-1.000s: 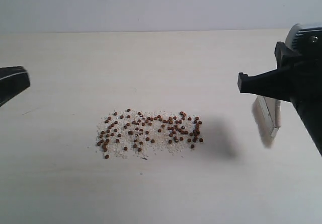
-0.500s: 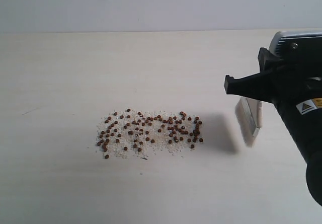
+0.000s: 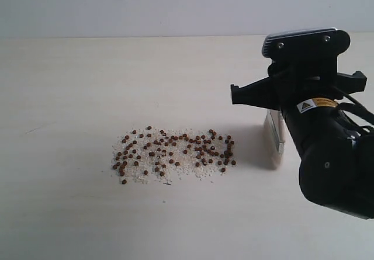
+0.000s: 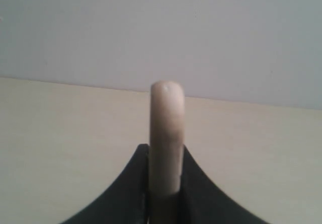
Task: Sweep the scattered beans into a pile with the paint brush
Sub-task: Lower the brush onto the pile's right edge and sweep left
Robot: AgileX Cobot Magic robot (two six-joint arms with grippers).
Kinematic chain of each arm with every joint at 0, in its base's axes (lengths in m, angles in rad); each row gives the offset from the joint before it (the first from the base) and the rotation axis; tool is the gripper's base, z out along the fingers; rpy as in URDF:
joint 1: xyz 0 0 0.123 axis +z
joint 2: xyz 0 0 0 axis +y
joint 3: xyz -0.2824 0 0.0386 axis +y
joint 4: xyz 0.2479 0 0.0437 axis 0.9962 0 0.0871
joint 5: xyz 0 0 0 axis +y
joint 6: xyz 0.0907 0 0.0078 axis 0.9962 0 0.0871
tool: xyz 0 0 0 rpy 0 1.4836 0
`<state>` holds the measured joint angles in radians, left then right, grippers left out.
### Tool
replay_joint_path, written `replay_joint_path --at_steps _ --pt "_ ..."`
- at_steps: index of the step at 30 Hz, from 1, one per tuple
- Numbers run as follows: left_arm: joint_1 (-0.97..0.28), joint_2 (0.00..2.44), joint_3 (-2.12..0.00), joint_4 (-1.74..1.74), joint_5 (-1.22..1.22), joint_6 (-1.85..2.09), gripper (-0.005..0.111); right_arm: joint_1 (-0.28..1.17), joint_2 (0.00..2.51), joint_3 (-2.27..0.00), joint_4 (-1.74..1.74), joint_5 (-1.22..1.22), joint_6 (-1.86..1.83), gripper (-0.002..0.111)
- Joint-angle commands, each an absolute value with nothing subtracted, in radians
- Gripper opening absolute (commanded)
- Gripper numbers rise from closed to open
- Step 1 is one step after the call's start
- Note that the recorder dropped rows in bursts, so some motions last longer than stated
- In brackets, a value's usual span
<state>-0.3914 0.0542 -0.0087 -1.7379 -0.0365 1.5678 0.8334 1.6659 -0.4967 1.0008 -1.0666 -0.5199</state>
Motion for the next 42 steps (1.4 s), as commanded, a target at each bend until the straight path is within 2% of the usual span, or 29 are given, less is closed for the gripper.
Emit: replay_joint_path --at_steps 1,11,29,42 --pt "-0.390 0.046 -0.006 -1.744 -0.046 1.562 0.000 0.831 1.731 -0.505 0.980 -1.094 -0.375 0.000" --pt "-0.390 0.046 -0.006 -1.744 -0.046 1.562 0.000 0.831 1.811 -0.509 0.900 -1.090 -0.125 0.000" --pt "-0.390 0.046 -0.006 -1.744 -0.046 1.562 0.000 0.838 1.802 -0.686 0.902 -0.876 -0.225 0.000" --pt "-0.390 0.046 -0.006 -1.744 -0.046 1.562 0.000 0.860 1.828 -0.697 0.885 -0.872 -0.172 0.000"
